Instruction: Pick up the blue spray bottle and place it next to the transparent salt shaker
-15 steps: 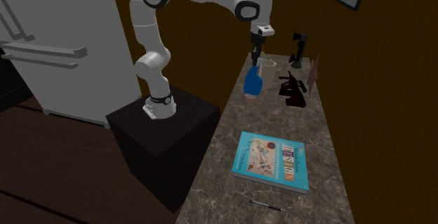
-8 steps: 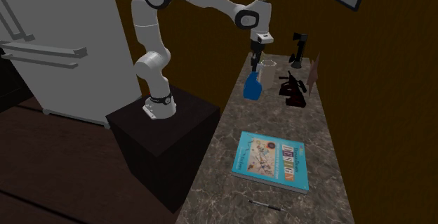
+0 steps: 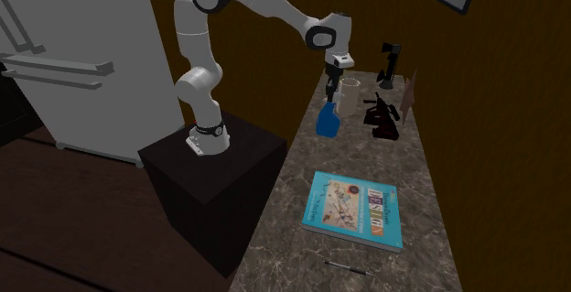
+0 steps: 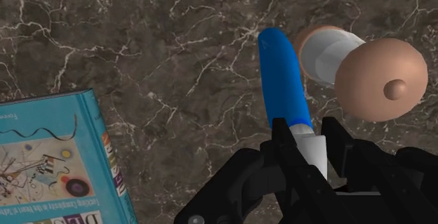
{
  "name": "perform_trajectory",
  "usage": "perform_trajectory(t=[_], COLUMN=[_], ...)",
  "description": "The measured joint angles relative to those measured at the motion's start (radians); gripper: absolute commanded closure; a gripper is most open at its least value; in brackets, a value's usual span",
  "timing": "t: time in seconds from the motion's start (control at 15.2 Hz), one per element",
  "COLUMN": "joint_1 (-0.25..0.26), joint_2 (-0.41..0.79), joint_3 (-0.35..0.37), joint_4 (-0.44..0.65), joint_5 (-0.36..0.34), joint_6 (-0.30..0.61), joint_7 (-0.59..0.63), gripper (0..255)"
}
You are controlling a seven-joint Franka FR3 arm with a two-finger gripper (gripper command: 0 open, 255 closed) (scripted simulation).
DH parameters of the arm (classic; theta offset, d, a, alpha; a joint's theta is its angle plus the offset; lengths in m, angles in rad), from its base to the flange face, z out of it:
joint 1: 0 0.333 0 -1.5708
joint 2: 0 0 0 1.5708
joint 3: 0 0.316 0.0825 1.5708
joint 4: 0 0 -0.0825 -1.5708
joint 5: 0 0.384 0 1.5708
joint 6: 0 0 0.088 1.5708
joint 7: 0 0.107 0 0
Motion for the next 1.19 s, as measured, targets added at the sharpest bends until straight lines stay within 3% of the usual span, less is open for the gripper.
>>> perform_trajectory(t=[0.4, 0.46, 0.86, 1.19], joint_1=[0.001, 0.001, 0.001, -0.002], joint_2=[0.007, 0.007, 0.007, -0.037], joint_3=[0.0, 0.0, 0.0, 0.0], joint_4=[-0.003, -0.003, -0.003, 0.063], joint_5=[-0.003, -0.003, -0.003, 0.014], joint_6=[0.011, 0.011, 0.011, -0.096], joint_7=[0.003, 0.003, 0.003, -0.009], gripper=[255, 0, 0, 0])
